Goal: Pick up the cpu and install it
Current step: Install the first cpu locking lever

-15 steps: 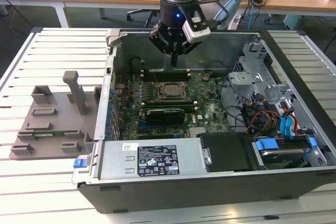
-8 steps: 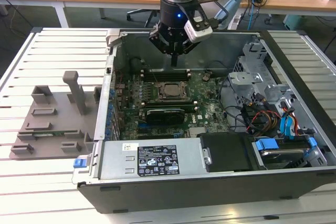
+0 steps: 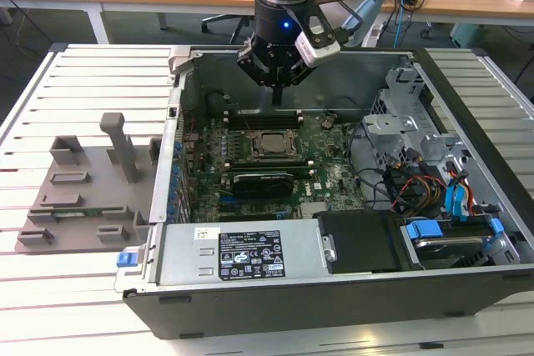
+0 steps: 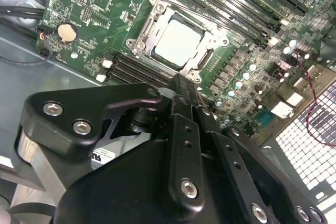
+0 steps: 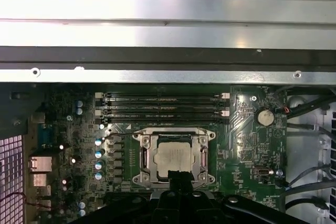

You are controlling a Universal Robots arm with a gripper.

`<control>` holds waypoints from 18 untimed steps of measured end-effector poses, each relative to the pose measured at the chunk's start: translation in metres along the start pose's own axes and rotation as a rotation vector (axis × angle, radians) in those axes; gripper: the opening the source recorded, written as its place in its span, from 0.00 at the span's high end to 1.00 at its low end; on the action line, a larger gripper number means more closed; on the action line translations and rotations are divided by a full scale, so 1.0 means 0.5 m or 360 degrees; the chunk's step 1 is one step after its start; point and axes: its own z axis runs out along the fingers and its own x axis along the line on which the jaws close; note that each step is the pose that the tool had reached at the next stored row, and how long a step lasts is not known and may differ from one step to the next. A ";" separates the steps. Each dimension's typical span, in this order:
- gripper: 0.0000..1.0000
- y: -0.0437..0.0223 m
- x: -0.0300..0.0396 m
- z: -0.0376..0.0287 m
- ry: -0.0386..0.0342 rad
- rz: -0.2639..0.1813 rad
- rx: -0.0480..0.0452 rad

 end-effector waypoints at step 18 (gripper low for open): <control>0.89 0.000 0.000 0.000 -0.0002 -0.0240 -0.0005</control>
